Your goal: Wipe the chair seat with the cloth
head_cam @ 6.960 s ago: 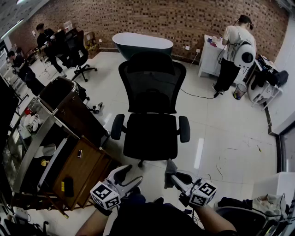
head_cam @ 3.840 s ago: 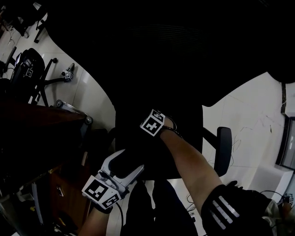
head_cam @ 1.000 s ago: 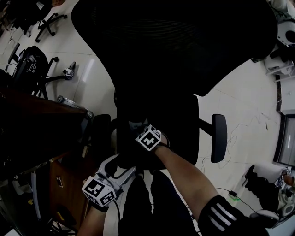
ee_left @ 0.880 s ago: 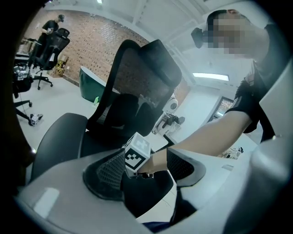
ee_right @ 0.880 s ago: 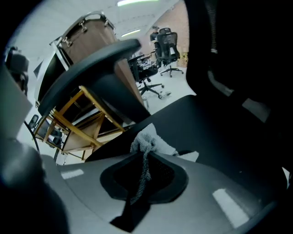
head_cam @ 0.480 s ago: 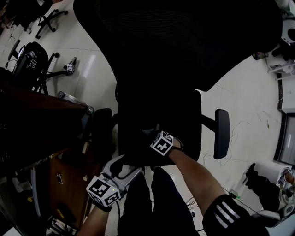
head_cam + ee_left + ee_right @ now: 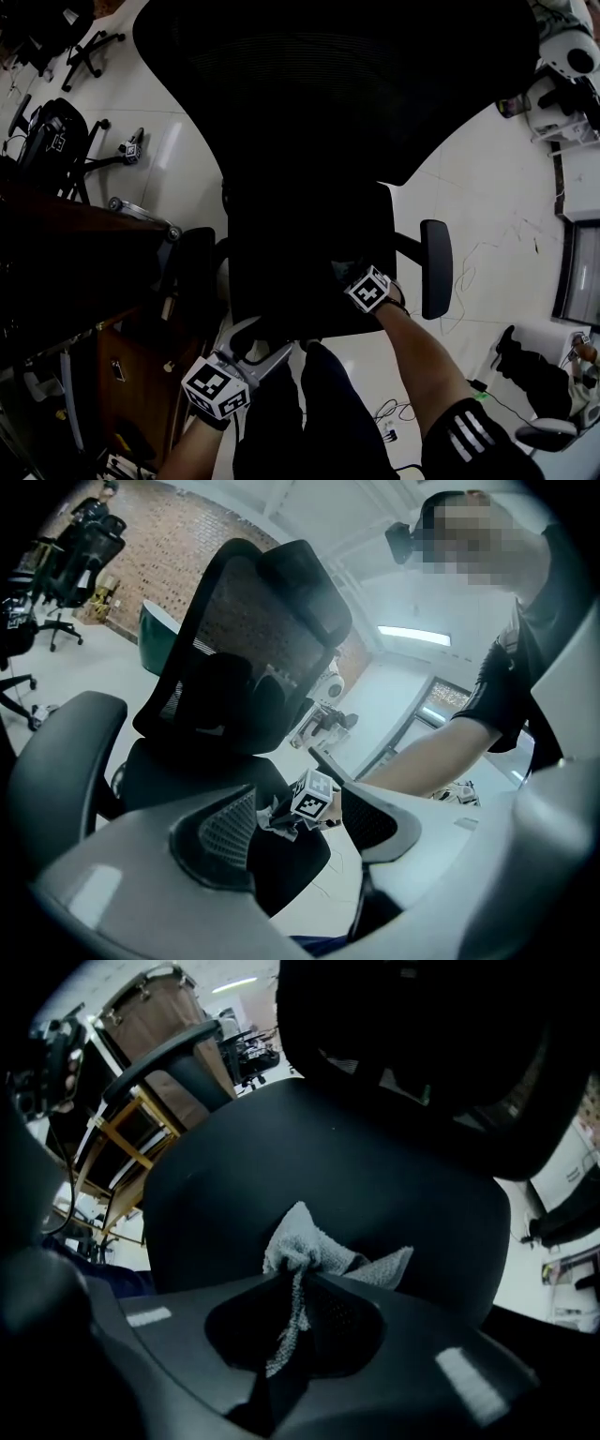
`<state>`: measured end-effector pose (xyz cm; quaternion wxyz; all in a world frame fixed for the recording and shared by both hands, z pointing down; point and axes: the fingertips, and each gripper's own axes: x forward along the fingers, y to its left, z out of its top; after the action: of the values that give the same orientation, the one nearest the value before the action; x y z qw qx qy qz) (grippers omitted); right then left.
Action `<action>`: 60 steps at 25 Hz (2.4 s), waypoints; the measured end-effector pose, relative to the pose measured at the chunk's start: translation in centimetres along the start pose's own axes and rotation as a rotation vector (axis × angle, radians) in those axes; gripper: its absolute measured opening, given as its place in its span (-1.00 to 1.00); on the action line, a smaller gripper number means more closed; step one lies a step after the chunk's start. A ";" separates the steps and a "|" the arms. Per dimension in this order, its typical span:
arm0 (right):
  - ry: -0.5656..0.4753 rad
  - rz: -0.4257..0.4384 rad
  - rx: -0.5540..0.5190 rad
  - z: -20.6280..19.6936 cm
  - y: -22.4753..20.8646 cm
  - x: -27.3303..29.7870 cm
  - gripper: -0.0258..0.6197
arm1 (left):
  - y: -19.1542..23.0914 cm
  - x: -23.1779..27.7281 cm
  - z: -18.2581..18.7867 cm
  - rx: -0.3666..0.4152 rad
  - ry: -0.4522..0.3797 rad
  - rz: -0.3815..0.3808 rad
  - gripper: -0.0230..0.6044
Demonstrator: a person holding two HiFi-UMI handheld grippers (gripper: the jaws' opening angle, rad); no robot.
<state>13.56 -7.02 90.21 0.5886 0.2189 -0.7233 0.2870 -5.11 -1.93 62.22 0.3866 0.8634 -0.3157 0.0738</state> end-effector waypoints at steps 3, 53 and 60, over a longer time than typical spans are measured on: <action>-0.055 -0.006 0.053 1.3 0.5 -0.2 -0.81 | 0.1 -0.5 0.5 0.001 0.002 0.013 0.06; -0.268 0.160 0.279 -7.5 6.5 -6.1 -0.81 | -2.9 0.8 2.2 0.020 0.043 0.006 0.06; -0.613 0.290 0.338 2.1 9.0 -18.6 -0.81 | -6.1 -0.4 6.8 0.057 -0.006 0.051 0.06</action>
<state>10.00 -2.17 70.34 0.2538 0.2839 -0.8318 0.4038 -2.56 -3.51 53.52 0.3588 0.8659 -0.3367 0.0900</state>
